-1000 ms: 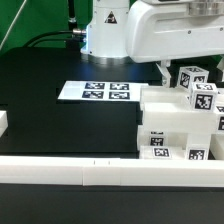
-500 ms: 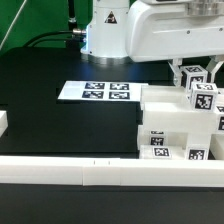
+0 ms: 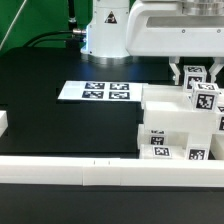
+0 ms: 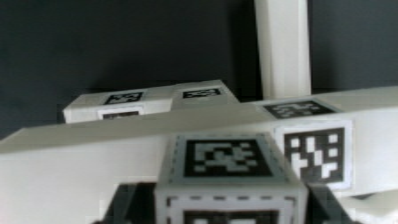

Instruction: Assemble chair

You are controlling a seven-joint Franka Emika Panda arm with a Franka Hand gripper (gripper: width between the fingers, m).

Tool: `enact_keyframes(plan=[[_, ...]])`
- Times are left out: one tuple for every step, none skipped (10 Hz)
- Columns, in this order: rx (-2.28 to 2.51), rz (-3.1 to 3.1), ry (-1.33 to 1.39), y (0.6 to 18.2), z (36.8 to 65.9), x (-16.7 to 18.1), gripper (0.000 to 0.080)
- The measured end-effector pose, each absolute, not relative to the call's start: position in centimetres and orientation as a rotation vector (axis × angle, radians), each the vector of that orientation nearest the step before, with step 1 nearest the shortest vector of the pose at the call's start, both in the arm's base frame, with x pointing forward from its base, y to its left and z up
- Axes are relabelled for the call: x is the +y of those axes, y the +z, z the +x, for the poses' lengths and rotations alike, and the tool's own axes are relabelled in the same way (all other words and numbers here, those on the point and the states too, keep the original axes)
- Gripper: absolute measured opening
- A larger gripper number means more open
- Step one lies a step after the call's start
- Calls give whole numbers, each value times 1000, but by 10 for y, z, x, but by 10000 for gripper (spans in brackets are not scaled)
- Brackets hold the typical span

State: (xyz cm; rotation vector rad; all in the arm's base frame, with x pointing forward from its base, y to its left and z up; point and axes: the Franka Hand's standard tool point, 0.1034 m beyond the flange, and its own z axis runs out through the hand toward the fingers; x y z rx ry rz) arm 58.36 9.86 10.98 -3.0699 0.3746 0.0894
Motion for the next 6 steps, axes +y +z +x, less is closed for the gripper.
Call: enact_keyframes(plan=[[469,-3058,92,110,584,99,268],[593,-3039,95,110,584,99,268],[678,-3023,97,110,584,99,268],[782,-2999,99,110,584,99,268],[885,-2972,102,110,583,100,268],[985,-2942,104,110,583,100,268]])
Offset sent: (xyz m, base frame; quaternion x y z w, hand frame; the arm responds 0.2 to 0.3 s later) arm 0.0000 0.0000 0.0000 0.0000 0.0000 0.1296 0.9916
